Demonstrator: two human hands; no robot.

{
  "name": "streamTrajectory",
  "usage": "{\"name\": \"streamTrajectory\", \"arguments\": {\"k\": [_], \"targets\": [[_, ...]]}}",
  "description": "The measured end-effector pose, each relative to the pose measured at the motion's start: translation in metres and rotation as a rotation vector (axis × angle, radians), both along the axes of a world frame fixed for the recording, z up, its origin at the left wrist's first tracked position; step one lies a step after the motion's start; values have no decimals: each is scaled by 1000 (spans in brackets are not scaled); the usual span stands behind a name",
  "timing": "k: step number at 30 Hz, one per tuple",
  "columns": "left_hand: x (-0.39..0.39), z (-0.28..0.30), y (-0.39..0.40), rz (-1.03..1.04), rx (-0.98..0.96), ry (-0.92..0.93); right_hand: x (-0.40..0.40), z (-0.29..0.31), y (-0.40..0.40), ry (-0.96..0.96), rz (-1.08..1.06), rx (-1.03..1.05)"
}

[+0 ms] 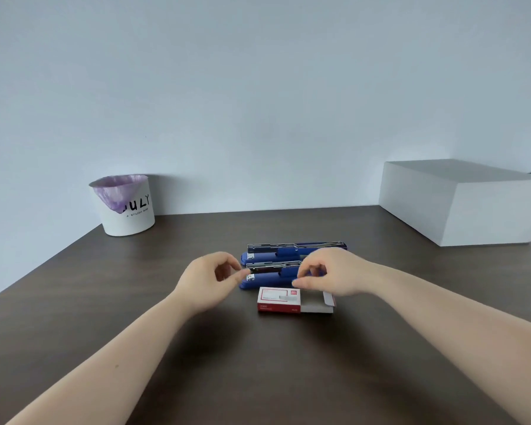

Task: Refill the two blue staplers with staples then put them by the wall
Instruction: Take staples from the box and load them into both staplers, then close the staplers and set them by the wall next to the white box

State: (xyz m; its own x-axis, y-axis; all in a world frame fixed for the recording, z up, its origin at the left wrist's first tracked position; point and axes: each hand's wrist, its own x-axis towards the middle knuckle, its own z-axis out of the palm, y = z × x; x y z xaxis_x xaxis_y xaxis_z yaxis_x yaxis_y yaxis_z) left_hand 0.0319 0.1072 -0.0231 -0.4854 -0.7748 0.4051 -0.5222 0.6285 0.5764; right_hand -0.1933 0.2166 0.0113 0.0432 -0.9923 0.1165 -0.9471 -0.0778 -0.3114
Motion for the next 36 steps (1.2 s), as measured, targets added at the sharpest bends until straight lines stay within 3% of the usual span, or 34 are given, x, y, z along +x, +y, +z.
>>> {"name": "streamTrajectory", "arguments": {"k": [4,7,17,29,36], "targets": [[-9,-3,22,-140,95,-233,-5,-7,21,92,-10,164],[-14,-6,29,-161,88,-309,-7,-11,30,60,-44,190],[-19,-11,31,-188,180,-176,-1,-18,24,-212,-105,119],[-21,-8,30,-196,249,-134,2,-20,19,-522,-87,186],[-19,-9,32,-196,261,-123,6,-23,20,-405,-42,157]]}}
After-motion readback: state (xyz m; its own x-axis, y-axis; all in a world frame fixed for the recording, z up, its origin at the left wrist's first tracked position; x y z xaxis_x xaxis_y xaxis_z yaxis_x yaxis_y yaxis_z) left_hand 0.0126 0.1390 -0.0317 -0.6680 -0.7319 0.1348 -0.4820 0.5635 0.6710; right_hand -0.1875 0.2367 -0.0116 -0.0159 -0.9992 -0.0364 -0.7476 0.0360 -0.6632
